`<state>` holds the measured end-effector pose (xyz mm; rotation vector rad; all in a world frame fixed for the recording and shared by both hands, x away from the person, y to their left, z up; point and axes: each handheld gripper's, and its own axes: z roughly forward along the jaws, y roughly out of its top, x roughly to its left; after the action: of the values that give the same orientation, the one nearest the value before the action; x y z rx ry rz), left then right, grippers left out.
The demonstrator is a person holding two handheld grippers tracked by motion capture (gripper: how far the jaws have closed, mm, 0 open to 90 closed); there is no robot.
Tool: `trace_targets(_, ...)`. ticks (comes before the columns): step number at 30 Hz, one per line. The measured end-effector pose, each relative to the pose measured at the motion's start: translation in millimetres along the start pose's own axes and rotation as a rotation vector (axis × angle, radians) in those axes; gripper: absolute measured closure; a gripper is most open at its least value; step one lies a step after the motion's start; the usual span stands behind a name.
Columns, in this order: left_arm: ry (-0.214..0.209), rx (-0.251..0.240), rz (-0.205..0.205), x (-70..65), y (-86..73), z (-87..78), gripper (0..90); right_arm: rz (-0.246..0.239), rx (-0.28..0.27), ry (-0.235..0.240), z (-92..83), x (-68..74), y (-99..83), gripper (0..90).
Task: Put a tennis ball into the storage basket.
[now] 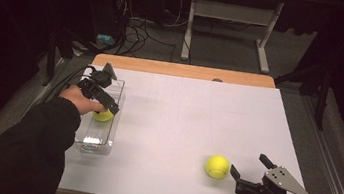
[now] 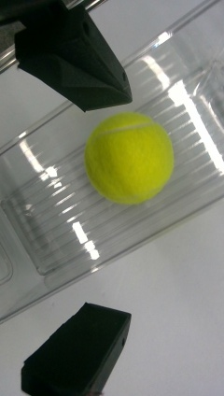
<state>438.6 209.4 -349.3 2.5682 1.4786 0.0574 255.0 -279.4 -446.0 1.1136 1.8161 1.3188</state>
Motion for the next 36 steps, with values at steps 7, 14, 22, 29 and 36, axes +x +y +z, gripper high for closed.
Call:
trace_targets(7, 0.000, 0.013, 0.057, -20.2, 1.0, 3.3, 0.6, -0.005, 0.005, -0.001, 0.9, 0.0, -0.9, 0.0)
trace_targets(14, 0.010, 0.024, 0.096, -37.2, 3.2, 11.7, 0.6, -0.006, 0.009, 0.002, 1.7, 0.9, -1.5, 0.0)
trace_targets(22, 0.018, 0.028, 0.153, -60.9, 3.6, 20.3, 0.6, -0.015, 0.012, 0.005, 2.8, 2.1, -2.0, 0.0)
trace_targets(29, -0.014, 0.028, 0.216, -85.0, 3.2, 25.9, 0.6, -0.021, 0.019, 0.010, 4.6, 3.9, -2.8, 0.0)
trace_targets(36, -0.045, 0.017, 0.271, -109.8, 0.2, 31.3, 0.6, -0.026, 0.022, 0.020, 6.9, 6.2, -2.3, 0.0)
